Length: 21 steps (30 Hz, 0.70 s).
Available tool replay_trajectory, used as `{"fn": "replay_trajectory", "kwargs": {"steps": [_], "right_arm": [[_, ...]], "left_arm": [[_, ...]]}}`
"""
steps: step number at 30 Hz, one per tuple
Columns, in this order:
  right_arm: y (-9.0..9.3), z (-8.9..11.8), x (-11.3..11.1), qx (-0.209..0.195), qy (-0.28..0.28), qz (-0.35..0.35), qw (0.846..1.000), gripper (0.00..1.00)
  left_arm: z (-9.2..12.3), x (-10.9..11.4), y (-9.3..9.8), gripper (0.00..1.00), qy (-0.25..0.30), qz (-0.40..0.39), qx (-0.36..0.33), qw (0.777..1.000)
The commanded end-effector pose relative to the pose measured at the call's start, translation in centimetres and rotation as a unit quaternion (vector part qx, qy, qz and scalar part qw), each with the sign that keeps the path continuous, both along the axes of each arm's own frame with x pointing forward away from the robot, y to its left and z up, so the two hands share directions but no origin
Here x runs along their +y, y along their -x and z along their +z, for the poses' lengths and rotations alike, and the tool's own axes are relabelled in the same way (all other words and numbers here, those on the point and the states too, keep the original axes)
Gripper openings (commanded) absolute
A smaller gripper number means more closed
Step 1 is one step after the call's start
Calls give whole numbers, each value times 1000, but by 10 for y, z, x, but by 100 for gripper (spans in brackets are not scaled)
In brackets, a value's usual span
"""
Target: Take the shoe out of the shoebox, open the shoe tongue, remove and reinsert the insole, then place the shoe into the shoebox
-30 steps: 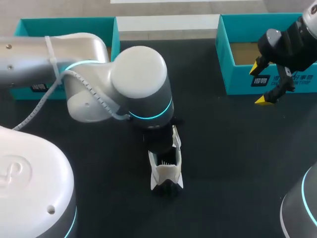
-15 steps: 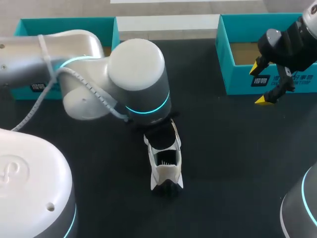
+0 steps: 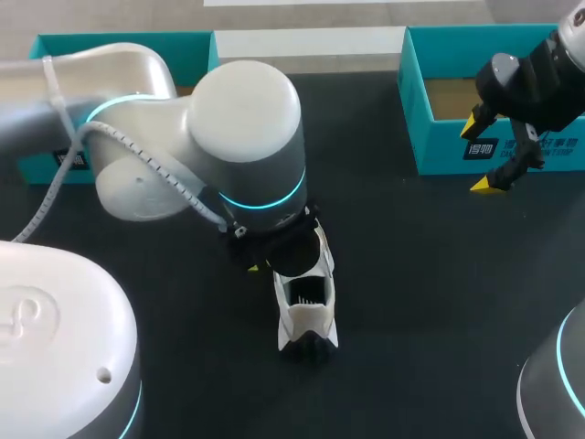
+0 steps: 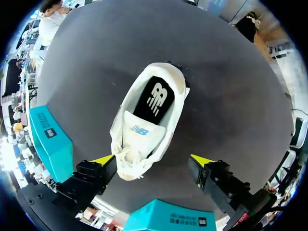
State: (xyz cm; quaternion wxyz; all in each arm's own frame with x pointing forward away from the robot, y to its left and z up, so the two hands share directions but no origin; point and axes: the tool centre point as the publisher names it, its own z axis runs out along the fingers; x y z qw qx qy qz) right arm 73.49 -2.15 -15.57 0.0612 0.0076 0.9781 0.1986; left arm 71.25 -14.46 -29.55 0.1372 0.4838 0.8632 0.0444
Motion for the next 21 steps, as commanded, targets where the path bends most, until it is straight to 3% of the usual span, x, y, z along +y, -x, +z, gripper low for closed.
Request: {"fn": "replay_trajectory", "kwargs": {"steps": [1,6,10,16,21], "right_arm": [[-2,0,2,2,2,0,1000,100],[-2,0,2,2,2,0,1000,100],[-2,0,2,2,2,0,1000,100],[-2,0,2,2,2,0,1000,100],[-2,0,2,2,2,0,1000,100]], "left_arm": [[-1,0,0,100,-1,0,0,1000],[-1,0,0,100,-1,0,0,1000],[10,0,21,100,-14,105,-27,994],[19,3,36,100,33,293,4,956],[24,2,49,100,79,375,22,924]]}}
